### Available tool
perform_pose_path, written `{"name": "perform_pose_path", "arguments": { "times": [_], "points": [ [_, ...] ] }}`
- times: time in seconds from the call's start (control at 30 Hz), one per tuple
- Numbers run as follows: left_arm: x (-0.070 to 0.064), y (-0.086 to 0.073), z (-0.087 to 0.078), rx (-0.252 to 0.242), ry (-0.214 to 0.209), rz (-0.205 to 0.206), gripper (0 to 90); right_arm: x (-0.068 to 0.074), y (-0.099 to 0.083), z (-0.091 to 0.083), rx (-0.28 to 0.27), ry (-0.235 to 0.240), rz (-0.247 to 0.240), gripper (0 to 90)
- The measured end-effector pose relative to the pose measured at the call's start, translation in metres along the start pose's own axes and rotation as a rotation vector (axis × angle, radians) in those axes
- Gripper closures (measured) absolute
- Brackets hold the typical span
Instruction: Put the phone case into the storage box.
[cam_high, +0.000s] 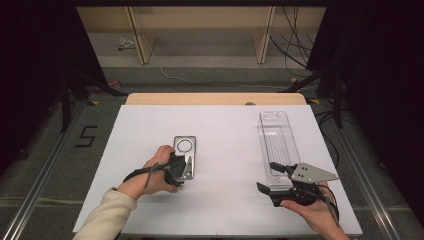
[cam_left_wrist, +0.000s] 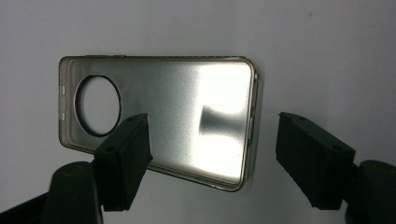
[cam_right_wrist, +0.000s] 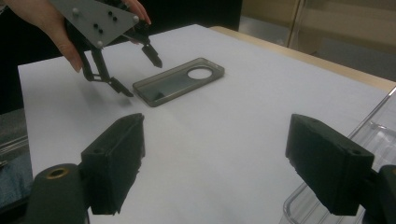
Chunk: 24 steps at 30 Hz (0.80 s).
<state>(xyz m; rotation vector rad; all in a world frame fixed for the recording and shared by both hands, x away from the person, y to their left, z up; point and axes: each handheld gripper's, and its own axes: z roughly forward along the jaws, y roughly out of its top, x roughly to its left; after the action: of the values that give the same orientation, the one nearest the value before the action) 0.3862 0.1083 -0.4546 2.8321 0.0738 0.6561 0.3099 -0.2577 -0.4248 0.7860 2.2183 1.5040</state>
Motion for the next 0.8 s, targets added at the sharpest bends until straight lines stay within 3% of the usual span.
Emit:
{"name": "perform_pose_path", "arguments": {
  "times": [0.23, 0.8],
  "points": [
    [0.0, 0.001, 0.004, 0.02, 0.018, 0.036, 28.6, 0.0, 0.0, 0.0, 0.003, -0.001, 0.002, 20.6],
    [0.0, 0.0, 0.012, 0.026, 0.022, 0.042, 31.8, 0.0, 0.0, 0.0, 0.005, -0.001, 0.002, 20.6]
  ]
}}
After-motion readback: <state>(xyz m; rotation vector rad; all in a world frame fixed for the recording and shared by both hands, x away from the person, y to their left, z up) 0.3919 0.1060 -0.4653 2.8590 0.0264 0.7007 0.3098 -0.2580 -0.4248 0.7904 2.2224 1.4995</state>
